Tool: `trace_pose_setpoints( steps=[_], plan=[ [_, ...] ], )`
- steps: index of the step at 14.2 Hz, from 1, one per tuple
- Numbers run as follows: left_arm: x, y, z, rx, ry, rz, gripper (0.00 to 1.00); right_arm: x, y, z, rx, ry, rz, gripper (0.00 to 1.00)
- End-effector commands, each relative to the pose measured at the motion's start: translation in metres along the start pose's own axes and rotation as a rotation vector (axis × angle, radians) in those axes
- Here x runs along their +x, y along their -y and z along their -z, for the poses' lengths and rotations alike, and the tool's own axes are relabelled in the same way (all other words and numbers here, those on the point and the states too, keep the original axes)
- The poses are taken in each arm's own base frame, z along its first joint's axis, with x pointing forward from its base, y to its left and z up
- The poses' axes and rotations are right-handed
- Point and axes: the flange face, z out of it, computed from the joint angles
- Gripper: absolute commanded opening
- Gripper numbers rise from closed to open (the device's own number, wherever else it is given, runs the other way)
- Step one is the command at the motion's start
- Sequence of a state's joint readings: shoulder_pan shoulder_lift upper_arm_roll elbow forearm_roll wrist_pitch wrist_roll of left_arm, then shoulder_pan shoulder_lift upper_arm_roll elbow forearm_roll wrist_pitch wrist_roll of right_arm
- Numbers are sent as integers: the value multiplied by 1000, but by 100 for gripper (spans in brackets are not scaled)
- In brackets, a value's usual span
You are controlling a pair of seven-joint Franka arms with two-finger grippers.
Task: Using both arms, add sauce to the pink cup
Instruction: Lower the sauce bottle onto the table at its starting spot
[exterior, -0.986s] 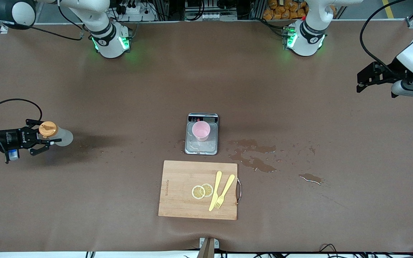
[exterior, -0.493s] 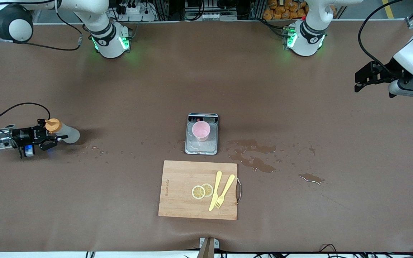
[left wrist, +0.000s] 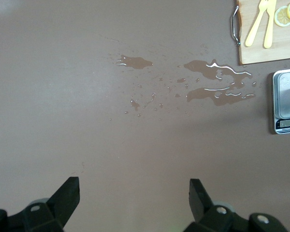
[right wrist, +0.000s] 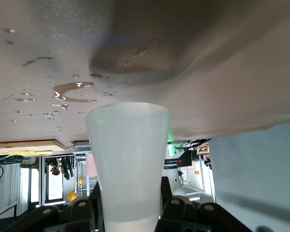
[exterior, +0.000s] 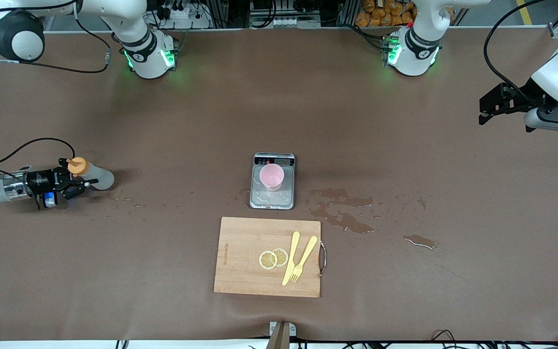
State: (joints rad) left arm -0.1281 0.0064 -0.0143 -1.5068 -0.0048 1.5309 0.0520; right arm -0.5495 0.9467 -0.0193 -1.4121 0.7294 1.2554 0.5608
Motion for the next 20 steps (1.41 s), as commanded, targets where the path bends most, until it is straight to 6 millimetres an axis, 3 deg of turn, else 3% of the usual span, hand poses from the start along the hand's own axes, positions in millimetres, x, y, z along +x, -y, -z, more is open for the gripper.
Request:
trace_pose_setpoints(
  steps=[1,5,8,9,10,13,20],
  plan=[
    [-1,-1,3,-3,-4,6,100,3,-8,-2,18,36,16,48],
    [-1,1,3,-7,-4,7,100,14,-10,-7,7,30,14,49],
    [-1,1,3,-4,-4,6,100,20,-11,-10,5,30,11,57],
    [-1,1,3,-4,-4,6,100,20,-11,-10,1,27,10,70],
    [-1,1,3,-4,-4,7,100,19,-9,-10,-1,24,10,100],
    [-1,-1,3,-1,-4,4,100,12,-4,-3,0,5,17,100],
    [-3,3,5,-4,-7,22,100,-29,-3,67,-32,-175,68,100]
  ],
)
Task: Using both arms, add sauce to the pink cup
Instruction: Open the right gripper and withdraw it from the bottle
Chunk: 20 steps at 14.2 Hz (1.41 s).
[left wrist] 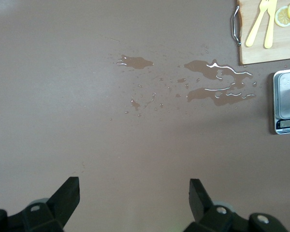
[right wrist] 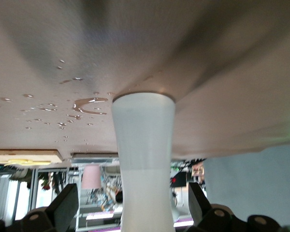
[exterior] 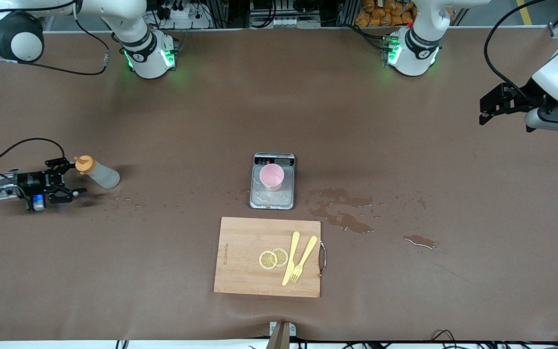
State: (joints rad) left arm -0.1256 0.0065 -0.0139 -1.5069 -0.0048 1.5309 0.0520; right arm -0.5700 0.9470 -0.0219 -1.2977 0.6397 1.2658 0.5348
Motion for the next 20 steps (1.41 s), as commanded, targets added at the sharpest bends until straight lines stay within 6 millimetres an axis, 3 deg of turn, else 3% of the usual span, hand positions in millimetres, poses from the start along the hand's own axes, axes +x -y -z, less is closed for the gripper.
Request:
trace_pose_setpoints(
  steps=[1,5,8,11,16,20],
  plan=[
    [-3,1,5,-4,-6,23,100,-14,-10,32,-22,-56,11,100],
    [-4,2,6,-4,-6,26,100,-66,4,61,-103,-115,34,100],
    [-4,2,6,-4,-6,26,100,-128,33,73,-182,-211,99,100],
    [-4,3,6,-12,-6,30,100,-182,53,73,-206,-275,158,100],
    [-4,4,7,-12,-7,67,100,-296,99,38,-330,-437,271,100],
    [-4,5,6,-5,-6,59,100,-354,115,14,-363,-479,353,100]
  ],
)
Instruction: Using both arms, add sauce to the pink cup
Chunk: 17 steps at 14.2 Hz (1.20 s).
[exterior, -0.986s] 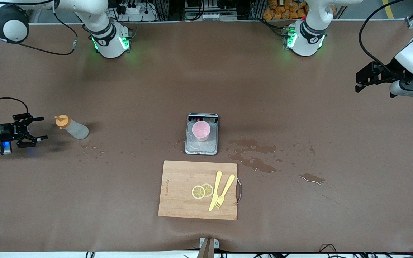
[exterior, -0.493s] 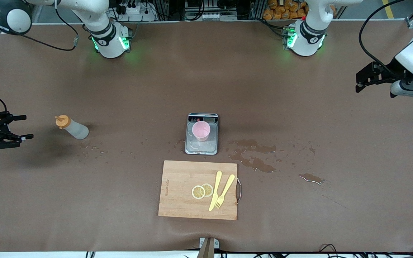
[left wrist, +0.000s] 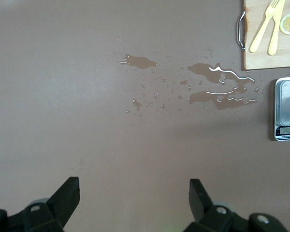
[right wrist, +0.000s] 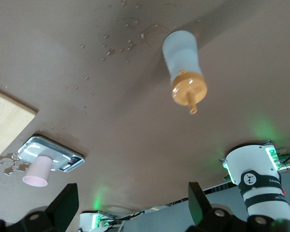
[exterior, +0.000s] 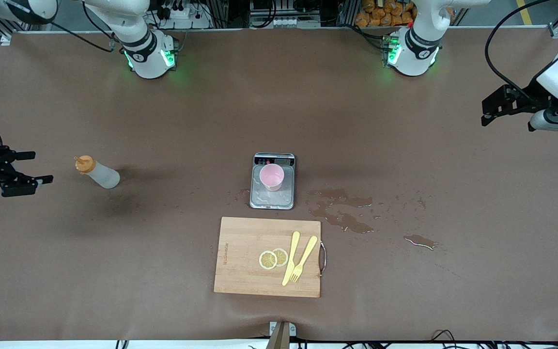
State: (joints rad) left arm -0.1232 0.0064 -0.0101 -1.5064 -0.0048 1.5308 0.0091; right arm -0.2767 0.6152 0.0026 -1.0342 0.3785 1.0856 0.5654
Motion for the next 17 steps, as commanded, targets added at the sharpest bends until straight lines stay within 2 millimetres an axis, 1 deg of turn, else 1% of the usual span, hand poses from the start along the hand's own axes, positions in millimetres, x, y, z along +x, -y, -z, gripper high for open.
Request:
trace_pose_setpoints(
  steps=[1,3,4,5,7,9,10,11,12,13,14,15,17],
  plan=[
    [-4,1,6,-4,-7,10,100,-31,8,11,-21,-39,27,100],
    [-4,2,6,-6,-7,10,100,-64,18,24,-36,-91,60,100],
    [-4,2,6,-6,-7,12,100,-84,27,26,-62,-118,77,100],
    [-4,2,6,-4,-5,10,100,-109,36,29,-92,-154,96,100],
    [-4,1,5,-4,-5,9,100,-144,42,33,-124,-176,120,100],
    [-4,0,5,-6,-5,9,100,-168,38,40,-137,-186,133,100],
    [-4,0,5,-6,-5,7,100,-180,34,47,-134,-209,137,100],
    [-4,1,6,-6,-7,9,100,-194,32,49,-141,-234,143,100],
    [-4,2,6,-7,-7,10,100,-211,31,49,-163,-275,146,100],
    [-4,1,6,-9,-7,8,100,-226,32,54,-167,-341,152,100],
    [-4,2,6,-7,-7,10,100,-237,33,60,-148,-386,166,100],
    [-4,3,6,-6,-7,12,100,-248,31,67,-126,-421,179,100],
    [-4,3,6,-7,-7,13,100,-267,16,69,-123,-458,266,100]
  ],
)
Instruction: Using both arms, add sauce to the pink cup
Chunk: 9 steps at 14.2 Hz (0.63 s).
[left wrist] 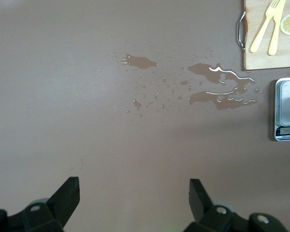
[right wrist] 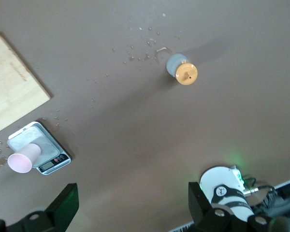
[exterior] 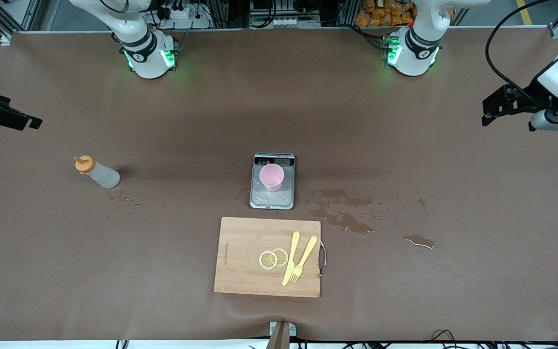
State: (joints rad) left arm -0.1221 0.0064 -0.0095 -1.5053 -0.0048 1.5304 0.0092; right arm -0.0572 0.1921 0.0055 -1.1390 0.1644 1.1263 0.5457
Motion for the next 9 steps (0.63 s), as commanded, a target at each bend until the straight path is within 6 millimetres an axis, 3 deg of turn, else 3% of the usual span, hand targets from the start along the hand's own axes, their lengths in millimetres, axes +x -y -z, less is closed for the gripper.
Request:
trace_pose_setpoints(
  steps=[1,6,9],
  plan=[
    [-4,2,6,-7,-6,12,100,-32,-22,4,-10,-82,91,100],
    [-4,4,6,-10,-6,14,100,-41,-32,-4,19,-158,159,100],
    [-5,5,6,-6,-5,13,100,-35,-31,-1,12,-190,161,100]
  ],
)
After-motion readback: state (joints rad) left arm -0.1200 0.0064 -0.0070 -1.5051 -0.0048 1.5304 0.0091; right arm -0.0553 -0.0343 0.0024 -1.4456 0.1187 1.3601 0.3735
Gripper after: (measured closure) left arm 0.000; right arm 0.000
